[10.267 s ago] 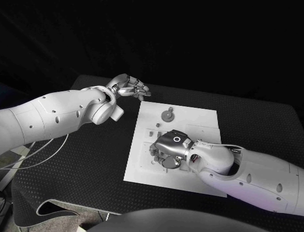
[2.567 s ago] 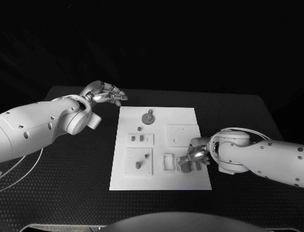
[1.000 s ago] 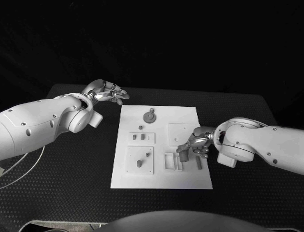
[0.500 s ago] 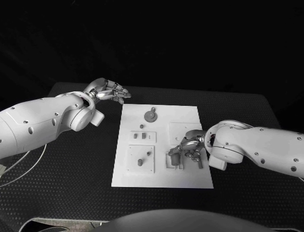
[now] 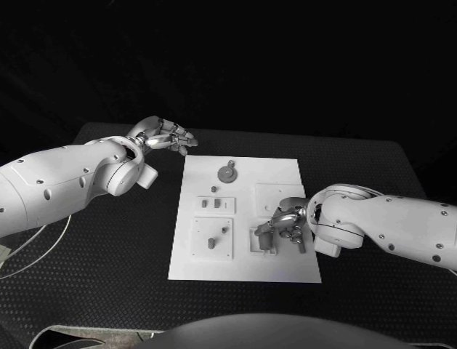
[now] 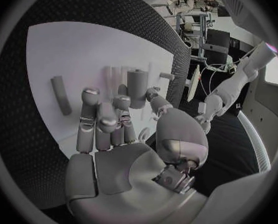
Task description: Assemble the parts on the task board
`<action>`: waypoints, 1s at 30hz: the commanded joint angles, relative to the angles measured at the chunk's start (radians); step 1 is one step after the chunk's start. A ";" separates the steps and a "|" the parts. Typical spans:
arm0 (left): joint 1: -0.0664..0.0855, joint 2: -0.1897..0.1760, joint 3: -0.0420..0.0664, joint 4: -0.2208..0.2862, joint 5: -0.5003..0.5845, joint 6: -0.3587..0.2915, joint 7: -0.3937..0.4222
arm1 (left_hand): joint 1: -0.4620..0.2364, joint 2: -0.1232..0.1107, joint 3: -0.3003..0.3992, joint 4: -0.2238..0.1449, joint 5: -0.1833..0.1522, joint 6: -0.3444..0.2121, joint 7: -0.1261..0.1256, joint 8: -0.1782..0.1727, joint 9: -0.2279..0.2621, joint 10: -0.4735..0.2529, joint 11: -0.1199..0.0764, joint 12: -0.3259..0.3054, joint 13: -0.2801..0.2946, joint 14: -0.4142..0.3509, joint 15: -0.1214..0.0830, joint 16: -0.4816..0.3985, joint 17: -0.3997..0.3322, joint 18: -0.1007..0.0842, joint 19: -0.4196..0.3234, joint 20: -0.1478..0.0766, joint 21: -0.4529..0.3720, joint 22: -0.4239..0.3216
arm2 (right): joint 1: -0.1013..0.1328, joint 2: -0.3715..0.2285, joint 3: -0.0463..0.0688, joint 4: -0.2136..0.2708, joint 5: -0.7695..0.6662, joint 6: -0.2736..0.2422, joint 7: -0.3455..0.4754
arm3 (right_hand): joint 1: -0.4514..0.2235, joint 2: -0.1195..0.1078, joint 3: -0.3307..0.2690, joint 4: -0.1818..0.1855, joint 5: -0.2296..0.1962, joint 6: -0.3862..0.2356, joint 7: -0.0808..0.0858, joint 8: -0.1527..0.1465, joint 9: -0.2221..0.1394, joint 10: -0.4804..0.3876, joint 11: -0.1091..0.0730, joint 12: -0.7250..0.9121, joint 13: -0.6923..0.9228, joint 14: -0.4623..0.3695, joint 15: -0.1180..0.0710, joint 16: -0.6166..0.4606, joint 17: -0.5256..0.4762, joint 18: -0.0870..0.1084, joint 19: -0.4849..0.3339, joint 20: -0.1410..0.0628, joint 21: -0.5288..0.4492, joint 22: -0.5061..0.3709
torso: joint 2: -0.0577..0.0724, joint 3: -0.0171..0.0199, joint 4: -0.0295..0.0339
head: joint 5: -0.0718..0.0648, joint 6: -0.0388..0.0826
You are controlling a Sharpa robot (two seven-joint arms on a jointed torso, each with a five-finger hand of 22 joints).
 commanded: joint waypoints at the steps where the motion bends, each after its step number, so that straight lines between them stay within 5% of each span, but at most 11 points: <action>1: 0.002 0.001 0.001 0.002 0.003 0.011 0.005 | -0.005 0.002 0.000 0.006 -0.005 0.003 -0.005 0.006 -0.002 -0.001 -0.004 0.001 -0.001 0.005 0.000 -0.003 0.001 -0.005 -0.004 0.002 0.006 -0.001 | -0.004 0.006 -0.001 -0.001 -0.020 0.007 -0.002 | -0.004 0.008 0.103 -0.094 0.006 0.022 0.015 -0.002 -0.001 0.008 0.000 -0.005 0.001 0.000 -0.005 0.003 -0.001 0.026 0.002 0.007 0.003 0.016 | 0.000 0.0007 -0.0003 | 0.000 -0.001; 30: 0.002 -0.004 0.001 0.006 0.002 0.012 0.002 | -0.005 0.002 0.001 0.007 -0.005 0.003 -0.005 0.006 -0.002 -0.001 -0.003 0.001 -0.001 0.006 0.000 -0.005 0.004 -0.005 -0.005 0.002 0.006 -0.001 | -0.027 0.024 -0.002 -0.015 -0.023 -0.005 0.003 | -0.030 -0.008 0.110 -0.080 0.006 0.022 0.015 -0.007 -0.001 0.007 0.000 -0.007 0.001 -0.001 -0.006 0.002 -0.002 0.026 0.003 0.005 0.001 0.016 | 0.000 -0.0004 0.0000 | 0.004 -0.006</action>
